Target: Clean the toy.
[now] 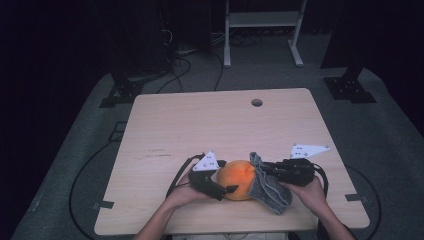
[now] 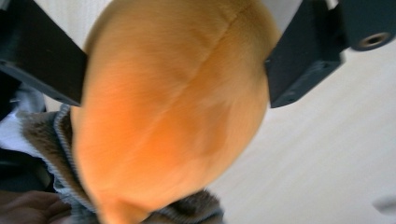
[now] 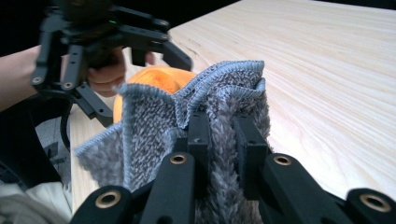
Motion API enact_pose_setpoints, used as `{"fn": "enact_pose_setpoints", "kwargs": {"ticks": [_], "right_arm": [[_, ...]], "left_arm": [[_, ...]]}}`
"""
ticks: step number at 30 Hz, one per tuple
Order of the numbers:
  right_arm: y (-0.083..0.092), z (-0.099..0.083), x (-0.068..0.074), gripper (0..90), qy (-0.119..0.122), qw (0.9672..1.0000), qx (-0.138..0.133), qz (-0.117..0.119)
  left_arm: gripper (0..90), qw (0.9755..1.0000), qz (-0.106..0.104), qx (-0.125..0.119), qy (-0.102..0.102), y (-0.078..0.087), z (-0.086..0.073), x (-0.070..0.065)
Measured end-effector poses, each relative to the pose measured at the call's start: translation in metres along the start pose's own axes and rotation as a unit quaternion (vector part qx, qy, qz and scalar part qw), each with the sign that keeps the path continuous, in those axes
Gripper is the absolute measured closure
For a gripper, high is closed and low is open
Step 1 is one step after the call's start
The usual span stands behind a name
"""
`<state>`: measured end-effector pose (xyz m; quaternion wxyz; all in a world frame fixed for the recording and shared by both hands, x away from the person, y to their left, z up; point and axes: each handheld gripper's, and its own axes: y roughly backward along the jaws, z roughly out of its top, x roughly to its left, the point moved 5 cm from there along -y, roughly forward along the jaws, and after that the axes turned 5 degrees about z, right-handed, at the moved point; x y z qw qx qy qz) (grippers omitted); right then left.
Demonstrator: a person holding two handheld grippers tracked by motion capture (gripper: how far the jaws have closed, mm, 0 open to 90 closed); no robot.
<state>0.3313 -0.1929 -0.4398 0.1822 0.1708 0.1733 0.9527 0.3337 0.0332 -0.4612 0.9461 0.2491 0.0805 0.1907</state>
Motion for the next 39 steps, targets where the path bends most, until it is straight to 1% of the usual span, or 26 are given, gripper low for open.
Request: {"fn": "enact_pose_setpoints", "kwargs": {"ticks": [2,3,4,5,6,7,9,10,12,13,15,17,18,19,21,24,26,27,28,29,31,34,36,37,38,39], "right_arm": [[0.002,-0.003,0.0,78.6,0.002,1.0,0.004,-0.002],[0.003,-0.003,-0.001,78.6,0.001,1.0,0.004,-0.003],[0.005,-0.002,-0.001,78.6,0.002,1.0,-0.001,-0.004],[0.006,0.0,0.0,78.6,0.001,1.0,-0.007,-0.003],[0.009,0.006,0.003,78.6,0.008,0.9998,-0.017,-0.005],[0.011,0.011,0.006,78.6,0.017,0.9995,-0.025,-0.007],[0.013,0.023,0.015,78.6,0.034,0.9986,-0.039,-0.002],[0.013,0.031,0.022,78.7,0.045,0.9976,-0.051,0.007],[0.006,0.044,0.033,78.7,0.061,0.9962,-0.058,0.024],[0.001,0.047,0.036,78.7,0.067,0.9958,-0.055,0.028],[-0.014,0.053,0.038,78.7,0.08,0.9954,-0.043,0.031],[-0.027,0.052,0.03,78.7,0.07,0.9968,-0.027,0.029],[-0.032,0.049,0.022,78.7,0.06,0.9977,-0.019,0.024],[-0.035,0.045,0.016,78.7,0.054,0.9983,-0.012,0.017],[-0.037,0.036,0.008,78.7,0.041,0.999,-0.009,0.013],[-0.031,0.027,0.0,78.7,0.029,0.9996,-0.005,-0.002],[-0.026,0.017,-0.005,78.7,0.021,0.9997,0.011,-0.011],[-0.025,0.011,-0.006,78.7,0.018,0.9995,0.022,-0.012],[-0.023,0.007,-0.006,78.7,0.014,0.9996,0.022,-0.011],[-0.02,0.006,-0.004,78.7,0.012,0.9998,0.015,-0.007],[-0.013,0.012,0.005,78.7,0.021,0.9998,-0.007,0.003],[-0.011,0.029,0.02,78.6,0.047,0.9985,-0.026,0.012],[-0.015,0.036,0.021,78.6,0.055,0.9982,-0.022,0.01],[-0.018,0.037,0.018,78.6,0.054,0.9984,-0.017,0.007],[-0.022,0.034,0.013,78.7,0.046,0.9989,-0.007,0.01],[-0.024,0.032,0.01,78.6,0.04,0.9991,0.0,0.014]], "left_arm": [[7.6,1.0,-0.004,-0.004,-0.003,-0.003,-0.001,0.0],[14.6,0.9999,0.001,-0.007,-0.009,-0.001,0.0,-0.001],[23.0,0.9998,0.009,-0.009,-0.014,0.0,0.001,-0.002],[27.7,0.9996,0.02,-0.012,-0.015,0.005,0.004,-0.002],[33.0,0.9994,0.027,-0.015,-0.018,0.008,0.007,-0.003],[34.9,0.9987,0.041,-0.019,-0.023,0.012,0.011,-0.003],[36.9,0.9969,0.07,-0.018,-0.03,0.018,0.017,-0.001],[37.6,0.9963,0.078,-0.015,-0.033,0.02,0.018,0.001],[38.3,0.9944,0.099,-0.015,-0.034,0.024,0.02,0.004],[38.4,0.9938,0.105,-0.016,-0.031,0.025,0.019,0.004],[38.6,0.9936,0.108,-0.012,-0.031,0.026,0.018,0.005],[38.6,0.9928,0.116,0.001,-0.029,0.026,0.013,0.008],[38.5,0.993,0.115,0.006,-0.026,0.026,0.01,0.01],[38.5,0.9942,0.106,0.003,-0.014,0.026,0.007,0.011],[38.2,0.9953,0.096,0.003,-0.001,0.026,0.004,0.014],[38.0,0.9954,0.096,0.003,0.009,0.027,0.002,0.016],[37.6,0.9951,0.098,0.0,0.014,0.027,0.002,0.017],[37.4,0.9949,0.1,-0.001,0.017,0.026,0.002,0.017],[37.1,0.9945,0.103,0.001,0.016,0.026,0.003,0.017],[36.9,0.9942,0.106,-0.003,0.017,0.024,0.004,0.017],[36.5,0.9936,0.111,-0.006,0.02,0.021,0.006,0.015],[35.3,0.9934,0.113,-0.004,0.014,0.013,0.01,0.008],[33.4,0.9941,0.108,0.002,-0.004,0.011,0.012,0.001],[31.5,0.9954,0.094,0.007,-0.014,0.012,0.012,-0.003],[28.0,0.9968,0.078,0.007,-0.017,0.013,0.012,-0.004],[26.9,0.9979,0.062,-0.004,-0.018,0.017,0.013,-0.005]]}}
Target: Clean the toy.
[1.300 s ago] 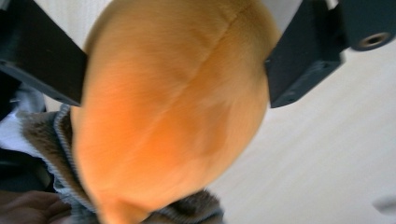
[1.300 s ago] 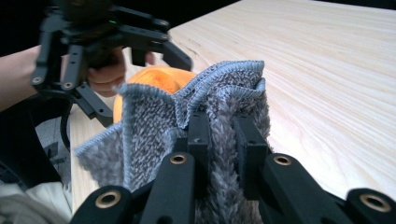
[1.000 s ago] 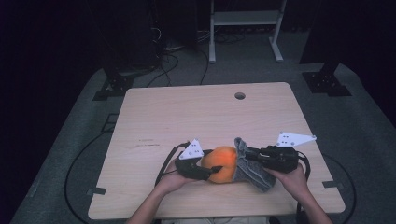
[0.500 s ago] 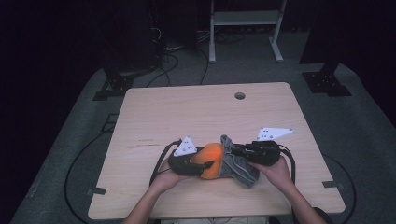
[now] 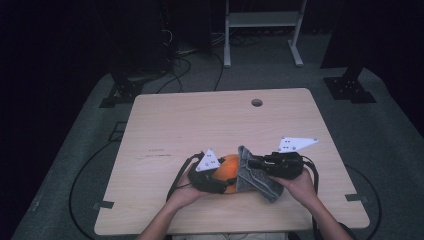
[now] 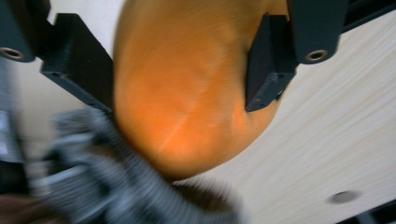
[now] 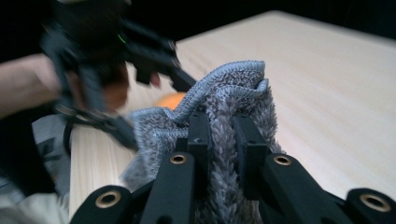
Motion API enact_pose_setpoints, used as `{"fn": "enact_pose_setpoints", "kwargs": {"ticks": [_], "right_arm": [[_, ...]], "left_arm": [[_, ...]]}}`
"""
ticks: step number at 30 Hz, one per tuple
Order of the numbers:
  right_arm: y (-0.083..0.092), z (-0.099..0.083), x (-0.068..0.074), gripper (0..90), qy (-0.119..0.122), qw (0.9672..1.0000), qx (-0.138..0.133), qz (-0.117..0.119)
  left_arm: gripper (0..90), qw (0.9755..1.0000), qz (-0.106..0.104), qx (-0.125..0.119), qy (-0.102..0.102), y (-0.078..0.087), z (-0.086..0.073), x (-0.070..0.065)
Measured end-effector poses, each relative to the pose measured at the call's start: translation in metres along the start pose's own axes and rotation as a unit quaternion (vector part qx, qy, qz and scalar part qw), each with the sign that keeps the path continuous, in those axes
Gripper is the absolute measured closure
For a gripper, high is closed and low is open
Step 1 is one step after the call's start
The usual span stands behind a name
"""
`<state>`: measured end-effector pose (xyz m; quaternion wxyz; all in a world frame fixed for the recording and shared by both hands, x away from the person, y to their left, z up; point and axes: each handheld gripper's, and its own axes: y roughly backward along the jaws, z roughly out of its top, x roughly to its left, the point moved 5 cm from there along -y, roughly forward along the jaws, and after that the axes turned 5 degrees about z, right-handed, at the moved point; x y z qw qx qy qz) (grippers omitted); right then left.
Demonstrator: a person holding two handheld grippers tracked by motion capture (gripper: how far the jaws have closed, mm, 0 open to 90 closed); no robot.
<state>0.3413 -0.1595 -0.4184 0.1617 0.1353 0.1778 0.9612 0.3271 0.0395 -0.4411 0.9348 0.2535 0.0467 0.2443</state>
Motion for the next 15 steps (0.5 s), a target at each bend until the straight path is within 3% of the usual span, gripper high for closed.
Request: {"fn": "enact_pose_setpoints", "kwargs": {"ticks": [1,3,5,7,8,9,10,12,15], "right_arm": [[-0.002,-0.005,-0.002,78.6,-0.006,0.9999,0.011,0.004],[0.0,-0.015,-0.002,78.6,-0.011,0.9999,0.011,0.006],[0.007,-0.022,-0.002,78.6,-0.014,0.9998,0.015,0.004],[0.013,-0.028,-0.002,78.5,-0.019,0.9996,0.022,0.002],[0.015,-0.029,-0.002,78.5,-0.02,0.9995,0.024,0.003],[0.017,-0.029,0.0,78.5,-0.019,0.9995,0.027,0.003],[0.017,-0.029,0.002,78.5,-0.014,0.9995,0.029,0.001],[0.015,-0.025,0.009,78.5,0.001,0.9995,0.032,0.005],[0.007,-0.012,0.018,78.5,0.018,0.9995,0.017,0.022]], "left_arm": [[25.5,0.9998,-0.008,-0.014,0.007,0.006,0.001,0.004],[19.0,0.9995,-0.004,-0.023,0.022,0.012,0.002,0.013],[11.1,0.9988,-0.006,-0.002,0.048,0.008,-0.004,0.023],[8.2,0.9965,-0.034,0.028,0.07,0.0,-0.012,0.023],[8.4,0.9943,-0.057,0.036,0.083,-0.006,-0.015,0.021],[11.7,0.9941,-0.062,0.033,0.082,-0.007,-0.016,0.019],[17.1,0.9956,-0.054,0.022,0.073,-0.007,-0.015,0.017],[31.7,0.9984,-0.029,-0.001,0.049,-0.003,-0.009,0.013],[39.3,0.9994,0.019,-0.028,0.0,0.003,0.004,0.007]]}}
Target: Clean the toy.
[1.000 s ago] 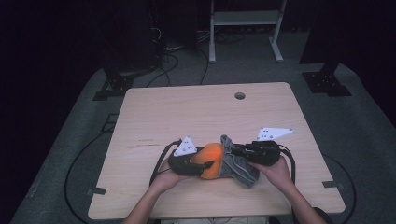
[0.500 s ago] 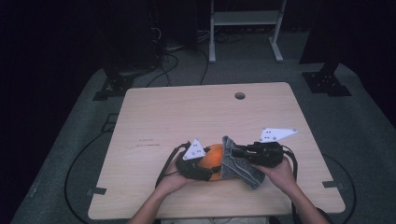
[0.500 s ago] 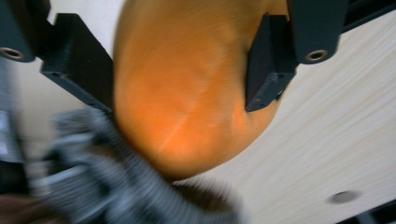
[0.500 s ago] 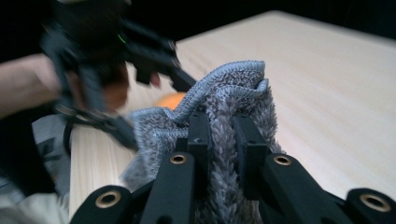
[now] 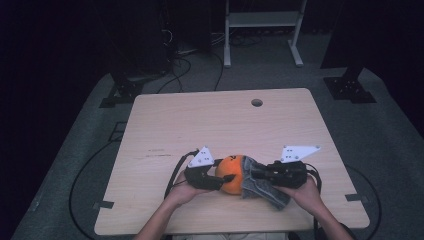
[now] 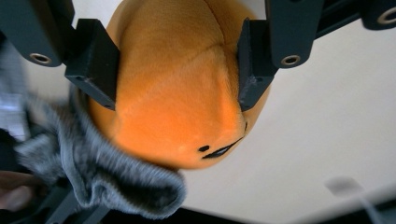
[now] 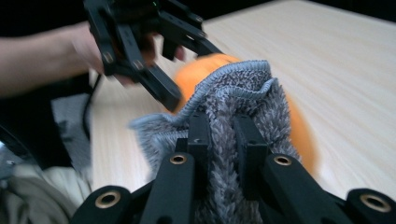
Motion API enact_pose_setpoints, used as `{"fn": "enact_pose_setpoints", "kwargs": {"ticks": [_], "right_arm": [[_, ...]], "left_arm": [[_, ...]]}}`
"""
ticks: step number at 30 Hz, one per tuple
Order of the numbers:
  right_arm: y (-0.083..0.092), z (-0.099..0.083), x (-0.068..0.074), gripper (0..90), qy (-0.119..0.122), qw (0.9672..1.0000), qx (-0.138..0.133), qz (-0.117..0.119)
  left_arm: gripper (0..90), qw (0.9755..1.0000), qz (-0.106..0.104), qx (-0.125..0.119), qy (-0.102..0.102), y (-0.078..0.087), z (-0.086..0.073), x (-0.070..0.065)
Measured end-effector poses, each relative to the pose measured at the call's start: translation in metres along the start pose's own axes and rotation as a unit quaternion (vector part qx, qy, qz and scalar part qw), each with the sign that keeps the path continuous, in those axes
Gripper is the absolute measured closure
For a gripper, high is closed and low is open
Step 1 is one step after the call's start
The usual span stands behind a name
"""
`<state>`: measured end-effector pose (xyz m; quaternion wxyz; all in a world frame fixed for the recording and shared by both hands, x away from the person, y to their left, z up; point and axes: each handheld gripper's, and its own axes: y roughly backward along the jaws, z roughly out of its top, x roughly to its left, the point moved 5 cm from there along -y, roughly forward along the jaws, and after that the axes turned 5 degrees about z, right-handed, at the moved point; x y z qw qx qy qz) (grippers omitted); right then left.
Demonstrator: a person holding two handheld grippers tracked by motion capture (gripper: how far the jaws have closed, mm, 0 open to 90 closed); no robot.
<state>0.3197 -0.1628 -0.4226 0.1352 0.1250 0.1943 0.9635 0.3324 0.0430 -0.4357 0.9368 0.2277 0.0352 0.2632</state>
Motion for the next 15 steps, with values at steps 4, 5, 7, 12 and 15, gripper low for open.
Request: {"fn": "enact_pose_setpoints", "kwargs": {"ticks": [4,5,7,12,15], "right_arm": [[-0.009,0.016,-0.006,78.4,0.01,0.9998,-0.015,-0.005],[-0.01,0.016,-0.011,78.4,0.004,0.9998,-0.016,-0.012],[-0.014,0.009,-0.023,78.3,-0.004,0.9996,0.004,-0.026],[-0.02,-0.012,-0.017,78.4,-0.024,0.9996,0.017,0.004],[-0.023,-0.009,-0.003,78.4,-0.005,0.9994,0.03,0.016]], "left_arm": [[38.9,0.9978,0.042,0.017,-0.048,0.003,-0.005,0.004],[38.0,0.9976,0.039,0.031,-0.048,0.002,-0.01,0.006],[30.3,0.9997,0.004,0.025,-0.007,0.003,-0.014,0.01],[16.0,0.9952,-0.021,0.019,0.094,0.002,-0.013,0.024],[21.7,0.9967,-0.034,0.032,0.067,-0.004,-0.019,0.016]]}}
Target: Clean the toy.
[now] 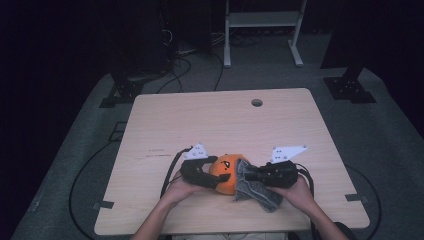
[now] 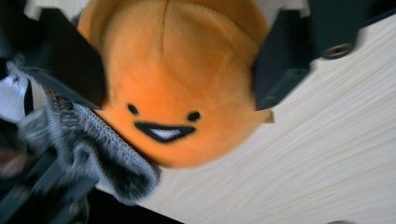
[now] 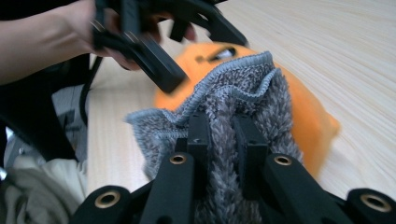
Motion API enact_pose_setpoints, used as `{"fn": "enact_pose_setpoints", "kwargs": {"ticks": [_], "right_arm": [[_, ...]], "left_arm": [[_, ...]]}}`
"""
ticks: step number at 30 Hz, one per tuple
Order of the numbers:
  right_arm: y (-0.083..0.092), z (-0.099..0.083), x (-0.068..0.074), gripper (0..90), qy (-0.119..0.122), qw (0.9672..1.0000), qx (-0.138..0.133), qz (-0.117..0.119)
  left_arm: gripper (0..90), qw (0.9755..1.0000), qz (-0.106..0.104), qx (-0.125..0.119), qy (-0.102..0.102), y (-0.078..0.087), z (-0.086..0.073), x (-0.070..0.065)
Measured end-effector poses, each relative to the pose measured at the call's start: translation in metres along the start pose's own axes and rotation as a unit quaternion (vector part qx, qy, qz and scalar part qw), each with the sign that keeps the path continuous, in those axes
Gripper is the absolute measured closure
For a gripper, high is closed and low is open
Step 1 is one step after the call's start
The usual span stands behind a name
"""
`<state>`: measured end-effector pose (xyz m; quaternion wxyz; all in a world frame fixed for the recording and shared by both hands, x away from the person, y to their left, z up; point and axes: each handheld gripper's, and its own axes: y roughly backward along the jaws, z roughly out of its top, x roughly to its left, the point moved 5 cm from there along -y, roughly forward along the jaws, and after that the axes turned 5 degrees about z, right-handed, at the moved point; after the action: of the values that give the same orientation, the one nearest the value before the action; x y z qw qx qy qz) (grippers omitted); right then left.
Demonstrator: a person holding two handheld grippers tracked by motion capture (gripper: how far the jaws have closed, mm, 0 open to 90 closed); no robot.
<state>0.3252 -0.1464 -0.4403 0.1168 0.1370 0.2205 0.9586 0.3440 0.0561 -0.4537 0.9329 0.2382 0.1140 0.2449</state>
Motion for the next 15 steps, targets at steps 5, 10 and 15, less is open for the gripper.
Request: {"fn": "enact_pose_setpoints", "kwargs": {"ticks": [5,10,15], "right_arm": [[-0.01,0.024,0.004,78.6,0.027,0.9996,-0.003,0.007],[-0.012,0.03,-0.016,78.6,0.017,0.9998,0.004,-0.011],[0.001,0.011,-0.021,78.6,-0.007,0.9999,0.003,-0.015]], "left_arm": [[32.3,0.9934,0.0,0.03,-0.11,-0.003,-0.005,-0.023],[34.0,0.991,-0.023,0.039,-0.126,0.004,-0.013,-0.021],[23.2,0.9971,-0.03,0.007,-0.07,0.006,-0.003,-0.017]]}}
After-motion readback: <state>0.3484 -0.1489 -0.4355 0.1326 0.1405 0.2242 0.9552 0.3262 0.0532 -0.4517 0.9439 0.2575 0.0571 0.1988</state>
